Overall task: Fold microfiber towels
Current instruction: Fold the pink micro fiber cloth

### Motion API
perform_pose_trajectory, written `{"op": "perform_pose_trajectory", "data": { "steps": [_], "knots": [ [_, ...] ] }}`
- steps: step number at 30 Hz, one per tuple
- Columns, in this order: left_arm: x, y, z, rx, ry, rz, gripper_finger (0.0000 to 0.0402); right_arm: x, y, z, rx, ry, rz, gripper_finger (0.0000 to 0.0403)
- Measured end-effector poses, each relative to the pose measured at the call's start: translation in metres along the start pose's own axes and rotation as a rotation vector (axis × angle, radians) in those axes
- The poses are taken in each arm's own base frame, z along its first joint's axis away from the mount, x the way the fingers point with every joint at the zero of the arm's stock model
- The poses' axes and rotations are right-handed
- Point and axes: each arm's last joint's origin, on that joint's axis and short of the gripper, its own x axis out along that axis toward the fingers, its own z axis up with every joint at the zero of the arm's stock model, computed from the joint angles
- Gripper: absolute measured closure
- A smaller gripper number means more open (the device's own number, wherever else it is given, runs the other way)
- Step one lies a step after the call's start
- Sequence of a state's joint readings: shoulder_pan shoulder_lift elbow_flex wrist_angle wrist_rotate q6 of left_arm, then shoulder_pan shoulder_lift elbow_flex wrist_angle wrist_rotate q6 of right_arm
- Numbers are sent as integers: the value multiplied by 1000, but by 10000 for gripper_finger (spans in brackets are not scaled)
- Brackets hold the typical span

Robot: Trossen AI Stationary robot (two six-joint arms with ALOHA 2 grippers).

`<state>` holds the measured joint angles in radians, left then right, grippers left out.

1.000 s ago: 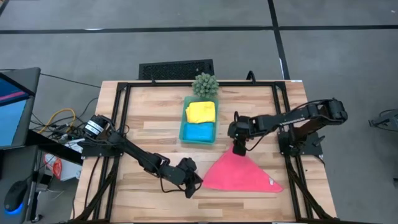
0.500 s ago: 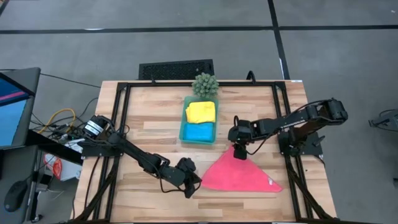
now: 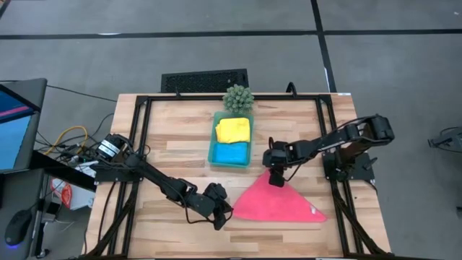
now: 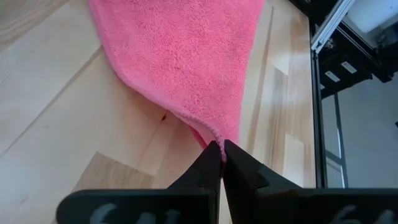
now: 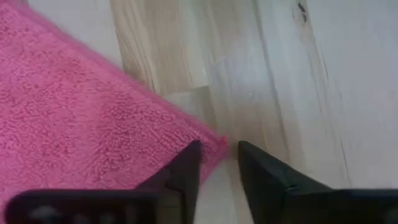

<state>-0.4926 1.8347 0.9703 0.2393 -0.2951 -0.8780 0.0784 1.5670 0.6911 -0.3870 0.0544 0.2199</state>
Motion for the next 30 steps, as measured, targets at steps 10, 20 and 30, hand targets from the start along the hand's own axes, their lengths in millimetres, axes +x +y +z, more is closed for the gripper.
{"op": "perform_pose_trajectory", "data": {
  "steps": [10,20,30],
  "knots": [
    [0,0,0,-21,3,4,401,-27,4,16,19,-61,21,394],
    [-18,-7,11,-119,33,-48,401,-126,28,22,46,-269,73,399],
    [-102,-28,57,-200,-117,-122,401,-207,73,-15,30,-563,369,400]
  ]
}}
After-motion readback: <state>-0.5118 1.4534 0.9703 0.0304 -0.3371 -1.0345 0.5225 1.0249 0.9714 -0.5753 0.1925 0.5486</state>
